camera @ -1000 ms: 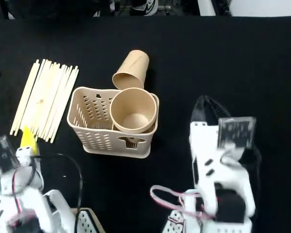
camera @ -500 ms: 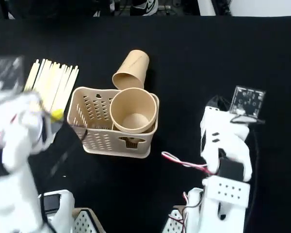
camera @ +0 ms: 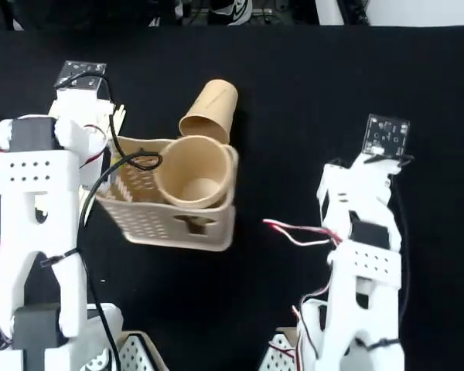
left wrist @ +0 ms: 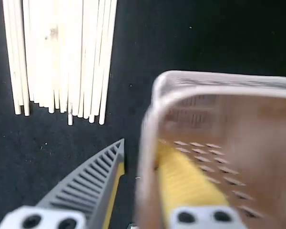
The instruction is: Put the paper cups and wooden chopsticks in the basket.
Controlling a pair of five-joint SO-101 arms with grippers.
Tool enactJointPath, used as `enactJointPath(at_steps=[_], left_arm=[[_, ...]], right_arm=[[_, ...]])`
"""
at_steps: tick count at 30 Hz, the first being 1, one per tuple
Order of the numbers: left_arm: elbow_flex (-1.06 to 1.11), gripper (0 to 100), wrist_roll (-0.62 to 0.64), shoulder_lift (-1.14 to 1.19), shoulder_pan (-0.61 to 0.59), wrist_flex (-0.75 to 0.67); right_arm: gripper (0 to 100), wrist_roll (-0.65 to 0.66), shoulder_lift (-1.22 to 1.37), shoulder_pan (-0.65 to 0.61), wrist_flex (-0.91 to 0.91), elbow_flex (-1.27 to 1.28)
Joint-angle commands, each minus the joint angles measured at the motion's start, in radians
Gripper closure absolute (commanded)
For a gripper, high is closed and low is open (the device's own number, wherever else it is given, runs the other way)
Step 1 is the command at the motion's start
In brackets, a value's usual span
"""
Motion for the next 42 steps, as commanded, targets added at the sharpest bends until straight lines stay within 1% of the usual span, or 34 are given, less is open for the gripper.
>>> enactJointPath(at_steps=[1, 4, 9, 11, 13, 14, 16, 18, 19, 21, 23, 26, 28, 31, 33, 39, 42], left_arm=[[-0.048, 96, 0.009, 0.000, -0.004, -0.005], [-0.082, 97, 0.009, 0.000, -0.012, 0.017], [-0.157, 97, 0.003, 0.011, -0.082, 0.063], [-0.157, 97, 0.002, 0.011, -0.122, 0.063], [-0.148, 96, 0.000, 0.011, -0.159, 0.063], [-0.137, 93, -0.006, 0.008, -0.168, 0.063], [-0.102, 84, -0.021, 0.000, -0.171, 0.064], [-0.073, 74, -0.021, 0.000, -0.168, 0.063], [-0.062, 71, -0.018, 0.000, -0.165, 0.061], [-0.051, 71, -0.018, 0.000, -0.165, 0.061], [-0.050, 72, -0.018, 0.000, -0.168, 0.061], [-0.051, 72, -0.023, 0.000, -0.197, 0.061], [-0.048, 72, -0.025, 0.000, -0.226, 0.058], [-0.035, 72, -0.026, 0.000, -0.266, 0.057], [-0.028, 72, -0.026, 0.000, -0.271, 0.057], [-0.012, 72, -0.017, 0.009, -0.240, 0.057], [0.061, 72, -0.017, 0.000, -0.213, 0.015]], right_arm=[[98.7, -0.009, 0.082, 0.002, 0.028, -0.110], [98.7, -0.009, 0.177, 0.003, 0.035, -0.165], [98.7, 0.002, 0.297, -0.012, 0.034, -0.243], [98.7, 0.029, 0.312, -0.046, 0.037, -0.274], [98.7, 0.095, 0.312, -0.112, 0.035, -0.289], [98.6, 0.121, 0.312, -0.153, 0.029, -0.292], [97.5, 0.141, 0.323, -0.209, -0.029, -0.291], [90.7, 0.149, 0.321, -0.249, -0.080, -0.283], [86.7, 0.150, 0.321, -0.270, -0.080, -0.289], [80.2, 0.195, 0.323, -0.331, -0.072, -0.298], [76.6, 0.249, 0.323, -0.402, -0.068, -0.289], [75.8, 0.273, 0.320, -0.494, -0.084, -0.283], [75.8, 0.273, 0.328, -0.531, -0.153, -0.278], [75.7, 0.276, 0.367, -0.542, -0.244, -0.288], [75.7, 0.276, 0.432, -0.543, -0.276, -0.323], [76.1, 0.278, 0.673, -0.563, -0.305, -0.456], [76.1, 0.278, 0.762, -0.549, -0.321, -0.539]])
